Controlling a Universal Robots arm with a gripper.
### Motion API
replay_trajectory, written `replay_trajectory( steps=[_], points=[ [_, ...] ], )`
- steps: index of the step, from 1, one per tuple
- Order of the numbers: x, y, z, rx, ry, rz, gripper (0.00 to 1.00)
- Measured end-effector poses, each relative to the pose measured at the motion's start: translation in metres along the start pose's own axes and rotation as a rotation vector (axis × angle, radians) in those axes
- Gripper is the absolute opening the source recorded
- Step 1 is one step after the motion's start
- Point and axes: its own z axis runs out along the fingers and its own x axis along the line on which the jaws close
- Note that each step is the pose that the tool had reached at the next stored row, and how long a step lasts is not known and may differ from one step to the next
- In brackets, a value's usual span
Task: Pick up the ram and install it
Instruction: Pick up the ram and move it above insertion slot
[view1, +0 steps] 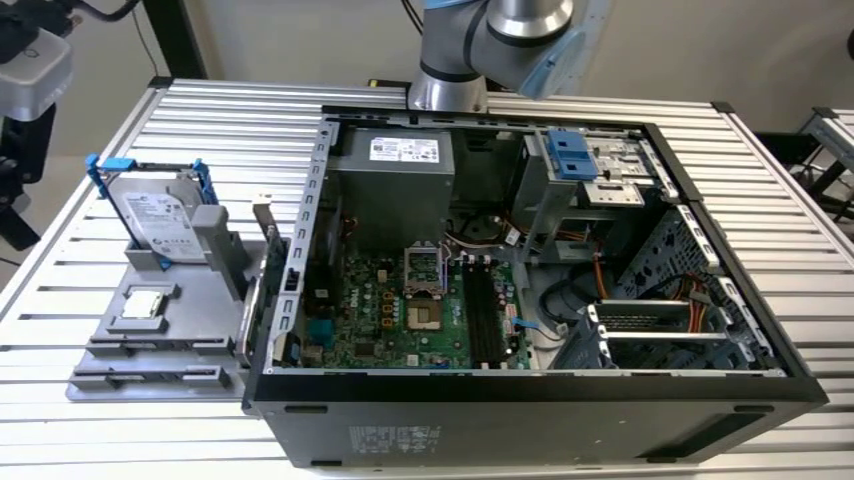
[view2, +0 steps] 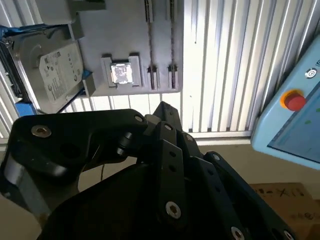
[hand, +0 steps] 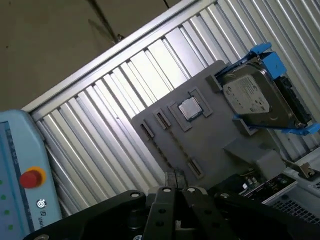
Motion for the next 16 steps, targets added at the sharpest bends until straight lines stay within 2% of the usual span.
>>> replay_trajectory(
  steps=[10, 16],
  points=[
    [0.0000, 0.0000, 0.0000, 0.0010, 0.0052, -0.181, 0.00],
    [0.0000, -0.0001, 0.0003, 0.0117, 0.0029, -0.292, 0.00]
  ],
)
